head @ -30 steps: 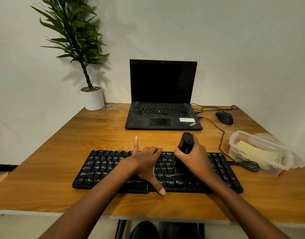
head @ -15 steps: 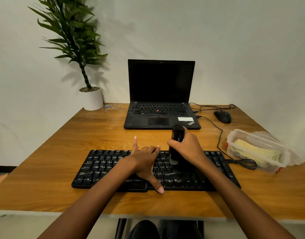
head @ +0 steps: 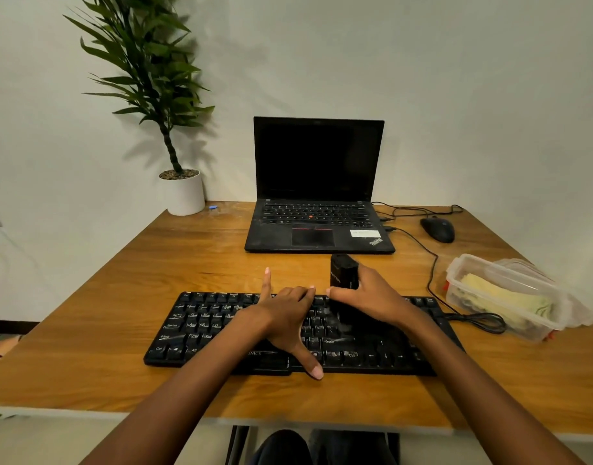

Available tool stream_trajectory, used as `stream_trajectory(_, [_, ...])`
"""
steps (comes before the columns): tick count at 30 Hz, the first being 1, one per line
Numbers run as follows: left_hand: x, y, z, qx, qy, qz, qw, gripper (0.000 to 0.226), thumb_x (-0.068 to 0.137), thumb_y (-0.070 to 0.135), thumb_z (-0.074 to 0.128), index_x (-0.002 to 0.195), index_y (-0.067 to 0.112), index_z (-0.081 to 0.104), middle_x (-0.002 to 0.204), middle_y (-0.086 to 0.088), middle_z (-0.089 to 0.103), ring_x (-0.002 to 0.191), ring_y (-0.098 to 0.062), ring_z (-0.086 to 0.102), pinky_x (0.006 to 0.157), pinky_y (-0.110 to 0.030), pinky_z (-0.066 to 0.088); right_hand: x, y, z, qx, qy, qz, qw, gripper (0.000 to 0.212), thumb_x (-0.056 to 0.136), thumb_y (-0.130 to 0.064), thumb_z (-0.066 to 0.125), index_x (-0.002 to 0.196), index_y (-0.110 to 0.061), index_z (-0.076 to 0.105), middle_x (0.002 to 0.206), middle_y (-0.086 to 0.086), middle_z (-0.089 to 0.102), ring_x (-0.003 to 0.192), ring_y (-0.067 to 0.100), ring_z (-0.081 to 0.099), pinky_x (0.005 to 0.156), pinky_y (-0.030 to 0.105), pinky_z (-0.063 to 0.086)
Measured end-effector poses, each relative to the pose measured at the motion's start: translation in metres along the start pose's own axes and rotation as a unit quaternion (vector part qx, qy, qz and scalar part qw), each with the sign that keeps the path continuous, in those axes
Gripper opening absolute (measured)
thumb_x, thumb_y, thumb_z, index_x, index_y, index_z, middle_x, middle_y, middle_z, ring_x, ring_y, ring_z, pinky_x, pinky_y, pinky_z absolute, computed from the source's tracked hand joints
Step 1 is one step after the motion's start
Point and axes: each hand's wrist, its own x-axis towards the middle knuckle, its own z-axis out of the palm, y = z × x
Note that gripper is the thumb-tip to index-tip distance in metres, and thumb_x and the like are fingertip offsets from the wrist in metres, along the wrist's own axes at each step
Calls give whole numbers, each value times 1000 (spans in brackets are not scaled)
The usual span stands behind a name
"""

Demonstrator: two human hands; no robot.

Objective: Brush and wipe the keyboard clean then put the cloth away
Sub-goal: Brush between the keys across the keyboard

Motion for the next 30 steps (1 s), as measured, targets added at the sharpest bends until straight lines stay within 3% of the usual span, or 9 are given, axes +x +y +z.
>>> stream_trajectory(2, [0, 0, 0, -1, -1, 0, 1000, 135, 62, 74, 65, 148, 10, -16, 159, -4, -2, 146, -22, -4, 95, -62, -33, 4, -5, -5, -23, 1, -13, 1000, 23, 82, -24, 67, 96, -18, 49, 81, 1, 53, 75, 14, 52, 66, 27, 44])
stream_trajectory(6, [0, 0, 1, -4, -2, 1, 1000, 135, 62, 74, 65, 148, 10, -17, 159, -3, -3, 146, -21, -5, 93, -61, -34, -1, -1, 6, 19, 34, -26, 999, 22, 83, -22, 66, 94, -18, 48, 78, -2, 53, 72, 12, 52, 63, 20, 43])
stream_trajectory(10, [0, 0, 0, -2, -3, 2, 1000, 135, 62, 74, 65, 148, 9, -16, 159, -4, -2, 146, -21, -5, 96, -62, -32, -1, 2, -2, 12, 11, -1, 1000, 19, 82, -19, 67, 88, -17, 49, 77, -1, 52, 74, 14, 52, 67, 28, 43])
stream_trajectory(13, [0, 1, 1, -5, -4, 0, 1000, 135, 62, 74, 65, 148, 10, -18, 159, -4, -3, 146, -21, -6, 94, -61, -34, 4, 1, 0, 39, 31, -14, 999, 18, 84, -20, 65, 87, -22, 48, 77, -2, 51, 72, 11, 51, 65, 22, 42])
stream_trajectory(18, [0, 0, 0, -12, -10, -5, 1000, 133, 64, 73, 65, 148, 11, -18, 159, -4, -5, 146, -20, -8, 94, -59, -35, 9, -5, 0, 7, -53, -12, 998, 20, 84, -21, 65, 90, -24, 47, 79, -2, 49, 74, 12, 49, 66, 25, 41])
stream_trajectory(21, [-1, 2, 0, -13, -11, -5, 1000, 133, 64, 73, 65, 147, 11, -19, 159, -4, -6, 146, -20, -9, 94, -60, -34, 15, -4, -6, -18, -31, -16, 999, 28, 84, -23, 65, 106, -17, 47, 81, 1, 50, 76, 15, 50, 70, 30, 43])
stream_trajectory(24, [-1, 1, 0, -19, -7, -5, 1000, 132, 64, 72, 65, 147, 11, -18, 159, -4, -5, 146, -20, -9, 94, -59, -35, 13, -3, -6, 5, -79, -10, 997, 28, 83, -24, 66, 104, -15, 49, 84, 2, 53, 79, 15, 53, 73, 31, 46])
stream_trajectory(27, [-1, 1, 0, -15, -6, -1, 1000, 133, 64, 72, 65, 147, 11, -19, 159, -4, -5, 146, -21, -9, 91, -58, -36, 14, -3, -9, 5, -57, -8, 998, 36, 84, -23, 66, 114, -16, 48, 100, 11, 59, 93, 23, 57, 81, 34, 48])
stream_trajectory(30, [0, -1, 3, -17, -2, 1, 1000, 132, 64, 73, 65, 148, 12, -17, 159, -4, -6, 146, -20, -9, 93, -60, -35, 12, -2, -11, 16, -115, 14, 993, 33, 82, -24, 68, 107, -21, 48, 94, 1, 56, 87, 14, 56, 75, 25, 46])
